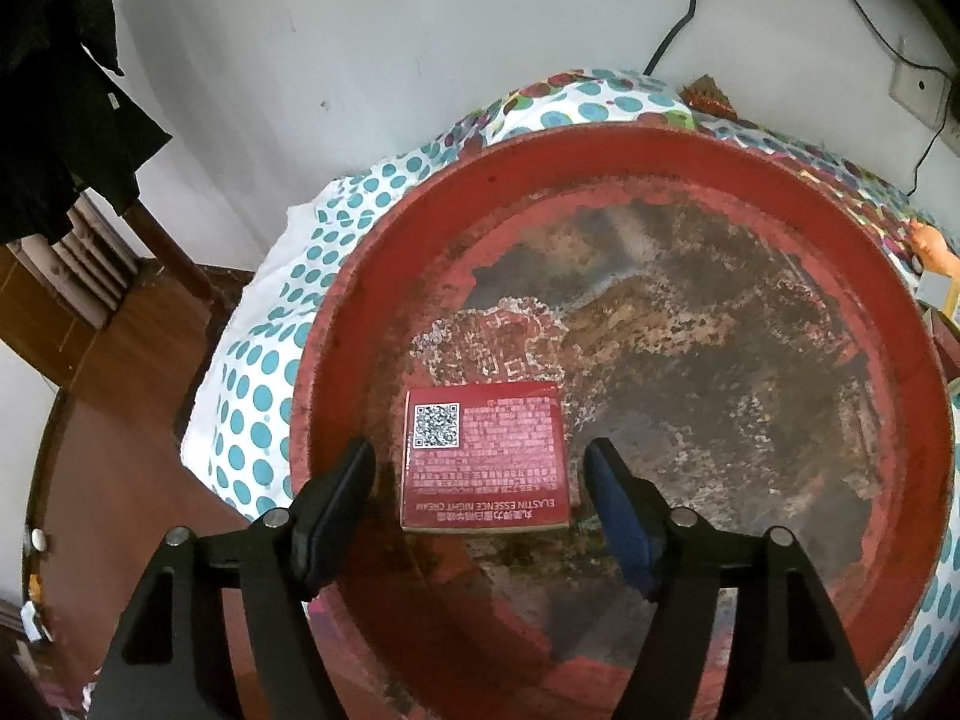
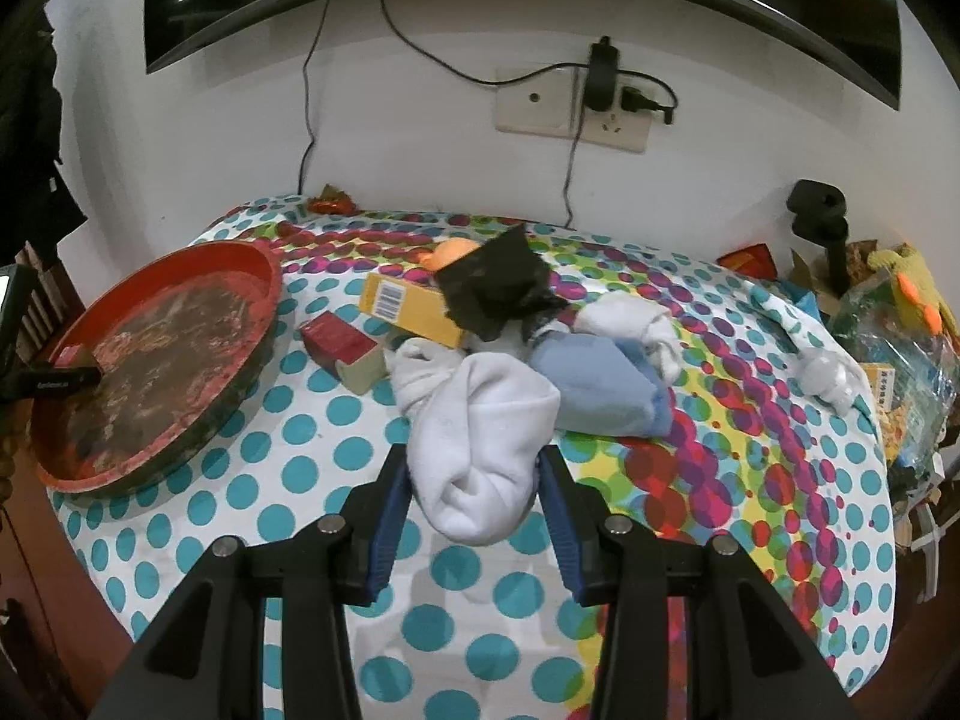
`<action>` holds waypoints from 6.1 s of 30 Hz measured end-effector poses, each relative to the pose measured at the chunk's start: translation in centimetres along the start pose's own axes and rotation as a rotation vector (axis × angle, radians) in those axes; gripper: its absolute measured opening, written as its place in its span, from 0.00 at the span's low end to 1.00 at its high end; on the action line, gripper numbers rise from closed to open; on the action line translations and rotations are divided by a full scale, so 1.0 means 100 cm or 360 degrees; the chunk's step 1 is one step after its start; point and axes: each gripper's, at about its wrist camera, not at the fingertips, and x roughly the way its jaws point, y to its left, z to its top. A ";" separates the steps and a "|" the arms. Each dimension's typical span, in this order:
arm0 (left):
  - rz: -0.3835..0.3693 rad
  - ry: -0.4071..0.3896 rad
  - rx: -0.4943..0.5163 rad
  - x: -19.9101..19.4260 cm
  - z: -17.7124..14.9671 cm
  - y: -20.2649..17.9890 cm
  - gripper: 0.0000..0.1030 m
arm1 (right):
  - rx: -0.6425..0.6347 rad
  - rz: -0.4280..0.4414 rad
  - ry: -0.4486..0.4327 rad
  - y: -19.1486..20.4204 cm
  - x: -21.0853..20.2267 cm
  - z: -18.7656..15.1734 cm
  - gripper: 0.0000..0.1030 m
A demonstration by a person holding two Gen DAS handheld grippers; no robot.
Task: Organize objects
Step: 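Carry the red box over the red tray and release it with the left tool, then carry the white sock to the red tray and release it with the right tool, then grasp the blue sock with the right tool while the left tool reaches the tall red box, then grasp the tall red box with the left tool and lift it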
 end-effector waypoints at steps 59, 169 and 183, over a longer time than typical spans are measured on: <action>-0.0029 -0.0100 -0.0240 -0.036 -0.033 0.055 0.91 | -0.0493 0.0243 0.0198 0.217 0.124 0.073 0.58; -0.0423 0.0424 -0.0626 0.003 0.059 -0.273 0.26 | 0.0339 0.0247 0.0075 -0.158 0.085 -0.009 0.37; -0.0403 0.0301 -0.0358 -0.029 0.042 -0.274 0.26 | 0.0306 0.0204 0.0074 -0.154 0.084 -0.006 0.35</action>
